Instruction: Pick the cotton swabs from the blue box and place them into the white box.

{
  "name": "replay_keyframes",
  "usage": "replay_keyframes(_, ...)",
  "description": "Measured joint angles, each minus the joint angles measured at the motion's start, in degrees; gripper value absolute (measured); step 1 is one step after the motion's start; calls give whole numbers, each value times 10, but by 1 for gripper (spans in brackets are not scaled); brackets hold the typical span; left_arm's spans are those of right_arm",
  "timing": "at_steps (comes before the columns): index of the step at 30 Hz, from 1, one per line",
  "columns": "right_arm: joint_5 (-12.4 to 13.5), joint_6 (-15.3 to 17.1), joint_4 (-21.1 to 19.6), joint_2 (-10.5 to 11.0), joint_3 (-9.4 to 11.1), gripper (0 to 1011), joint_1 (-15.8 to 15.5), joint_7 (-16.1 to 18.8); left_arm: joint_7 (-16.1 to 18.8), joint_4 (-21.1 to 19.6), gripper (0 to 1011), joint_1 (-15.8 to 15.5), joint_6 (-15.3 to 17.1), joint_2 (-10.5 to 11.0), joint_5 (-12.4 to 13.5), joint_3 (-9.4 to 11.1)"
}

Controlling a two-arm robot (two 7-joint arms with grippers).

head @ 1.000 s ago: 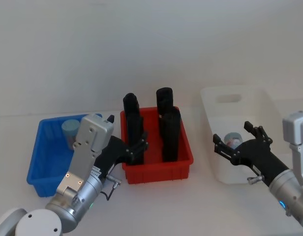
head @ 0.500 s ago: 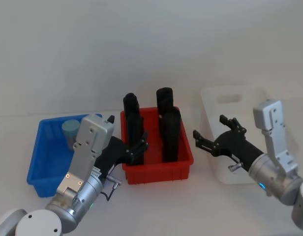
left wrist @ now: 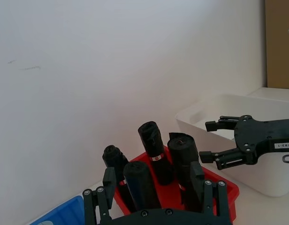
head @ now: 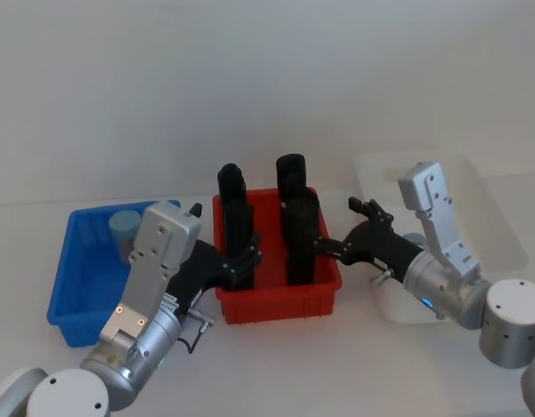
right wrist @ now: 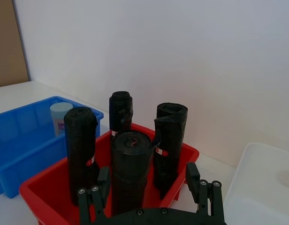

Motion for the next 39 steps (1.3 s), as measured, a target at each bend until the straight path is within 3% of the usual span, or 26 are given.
replay_keyframes(18,-5,-57,184,-42,-13,994,106,54,0,0,1004,0,0,0,0,0)
replay_keyframes(29,2,-91,275,-61,-18,731,157,78,0,0,1004,0,0,0,0,0)
replay_keyframes(33,3,-101,297,-65,-19,566,168,82,0,0,1004,0,0,0,0,0)
replay_keyframes(39,5,-110,312,-68,-18,499,177,85,0,0,1004,0,0,0,0,0)
